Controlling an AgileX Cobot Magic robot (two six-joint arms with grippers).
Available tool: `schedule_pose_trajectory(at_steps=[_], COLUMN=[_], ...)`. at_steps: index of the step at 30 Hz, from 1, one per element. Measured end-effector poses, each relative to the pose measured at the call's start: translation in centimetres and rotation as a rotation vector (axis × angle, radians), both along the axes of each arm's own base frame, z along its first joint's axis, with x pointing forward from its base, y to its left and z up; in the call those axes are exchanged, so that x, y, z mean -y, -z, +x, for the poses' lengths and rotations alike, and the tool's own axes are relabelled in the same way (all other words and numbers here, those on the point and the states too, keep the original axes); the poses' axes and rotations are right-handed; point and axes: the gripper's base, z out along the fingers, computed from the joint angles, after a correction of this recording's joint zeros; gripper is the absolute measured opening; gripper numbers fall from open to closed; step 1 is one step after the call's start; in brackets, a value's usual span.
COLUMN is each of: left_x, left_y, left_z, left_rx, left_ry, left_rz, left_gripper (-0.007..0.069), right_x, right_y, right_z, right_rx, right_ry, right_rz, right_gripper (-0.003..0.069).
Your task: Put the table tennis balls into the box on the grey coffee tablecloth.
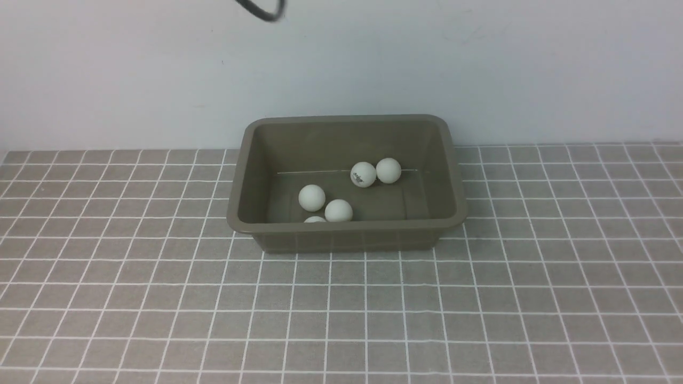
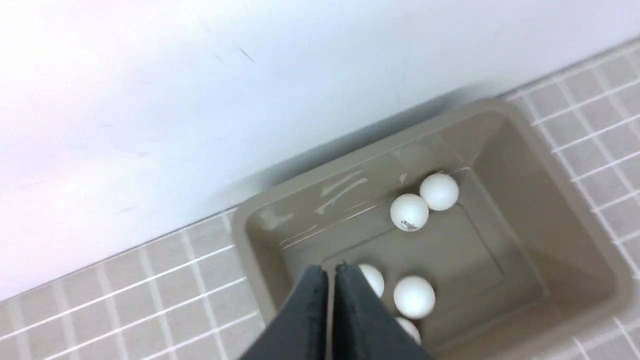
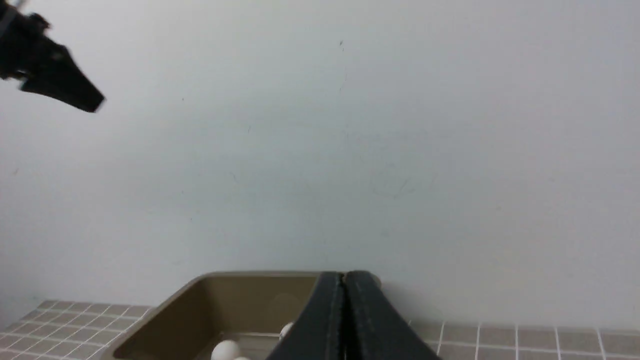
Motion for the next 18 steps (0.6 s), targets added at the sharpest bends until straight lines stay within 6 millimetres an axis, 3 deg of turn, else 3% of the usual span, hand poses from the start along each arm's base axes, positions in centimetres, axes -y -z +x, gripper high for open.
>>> schedule_pose_trajectory(at_steps=[4,9,10,14,18], left_x=[-2.3,-4.5,-5.2,-6.8,-8.0], left_y=[-1.9,0.4,2.5,6.0,11.5], left_z=[-7.5,-16.4,-19.3,-25.0,-28.8], left_rx=[0.009,0.076,0.12,0.27,0.309], left_ry=[-0.018,-0.006,-0.007,-0.015,-0.024], left_rz=[-0.012,-0.09,-0.134,-0.225,-0.248], left_gripper=[-0.0005,-0.0005,-0.0005,-0.0005,-0.0005], right_x=[-0.1,-0.1,-0.1,-0.1,-0.1], right_y=[0.4,0.0,0.0,0.0,0.0], right_z=[0.3,0.2,0.2,0.2,0.2], right_rx=[0.043,0.079,0.082,0.082,0.082], right_ry=[0.0,-0.012,-0.013,-0.013,-0.013], right_rz=[0.024,0.049,0.051,0.052,0.053], right_gripper=[-0.0015,-0.0015,-0.0015,-0.0015,-0.0015])
